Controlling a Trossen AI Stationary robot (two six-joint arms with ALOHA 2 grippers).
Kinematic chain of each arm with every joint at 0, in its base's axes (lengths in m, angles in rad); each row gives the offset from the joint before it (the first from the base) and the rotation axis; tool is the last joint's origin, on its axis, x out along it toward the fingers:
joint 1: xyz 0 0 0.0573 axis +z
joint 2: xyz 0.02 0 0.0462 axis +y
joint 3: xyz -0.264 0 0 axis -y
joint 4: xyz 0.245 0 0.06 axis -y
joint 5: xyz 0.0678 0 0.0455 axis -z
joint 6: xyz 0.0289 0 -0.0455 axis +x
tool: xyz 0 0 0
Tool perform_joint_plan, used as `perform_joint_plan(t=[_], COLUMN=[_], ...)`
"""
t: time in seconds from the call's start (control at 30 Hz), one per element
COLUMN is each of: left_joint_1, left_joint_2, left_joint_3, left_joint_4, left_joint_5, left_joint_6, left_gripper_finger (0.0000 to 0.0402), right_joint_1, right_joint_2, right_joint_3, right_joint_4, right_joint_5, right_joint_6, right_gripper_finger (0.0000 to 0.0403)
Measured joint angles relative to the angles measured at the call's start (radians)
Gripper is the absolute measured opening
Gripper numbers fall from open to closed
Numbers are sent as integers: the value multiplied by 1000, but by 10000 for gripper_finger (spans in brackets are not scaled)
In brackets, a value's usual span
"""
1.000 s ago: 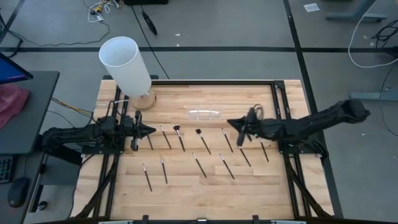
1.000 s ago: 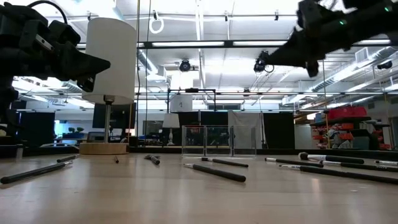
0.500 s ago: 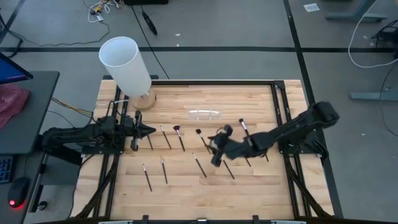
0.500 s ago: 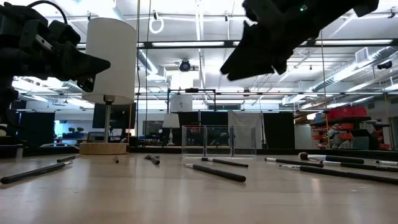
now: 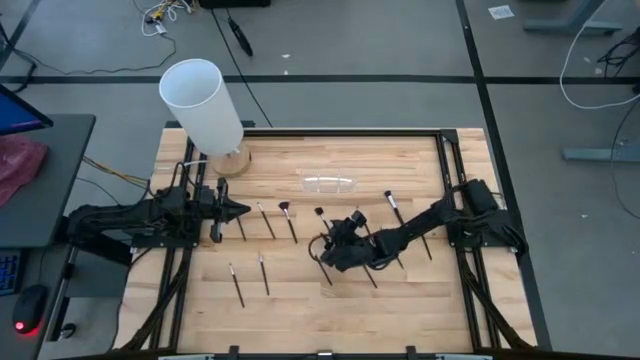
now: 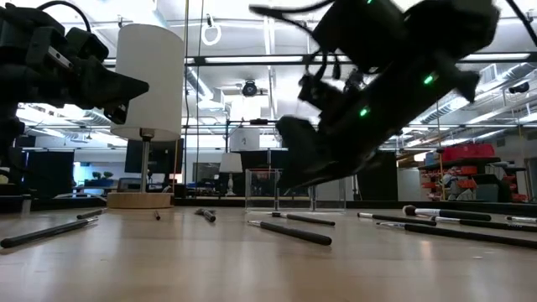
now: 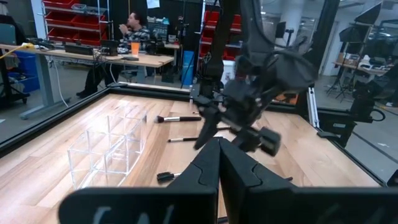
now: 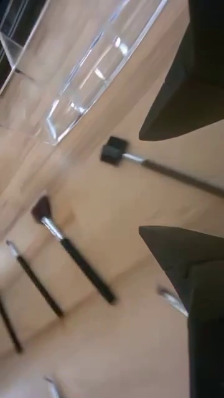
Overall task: Put items in baskets/containers
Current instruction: Put the black brow brush into the transparent organizer
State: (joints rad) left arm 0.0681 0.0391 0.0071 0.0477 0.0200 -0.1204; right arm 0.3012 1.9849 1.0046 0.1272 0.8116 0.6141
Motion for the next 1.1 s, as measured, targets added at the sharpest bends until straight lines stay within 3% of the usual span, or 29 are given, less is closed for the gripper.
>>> perform_joint_plan(t=[0.4,1.1], left_joint_1=[0,0], left_joint_2=[0,0], left_joint_3=[0,0], left_joint_4=[0,0], left_joint_5=[-1,0], left_joint_6=[0,0], left_gripper_finger=[5,5], right_joint_1=[-109,-95], right_joint_2=[75,151], right_joint_3=[0,2], right_joint_4=[36,48], right_joint_5=[-159,-178], right_joint_6=[6,35], right_gripper_finger=[191,33])
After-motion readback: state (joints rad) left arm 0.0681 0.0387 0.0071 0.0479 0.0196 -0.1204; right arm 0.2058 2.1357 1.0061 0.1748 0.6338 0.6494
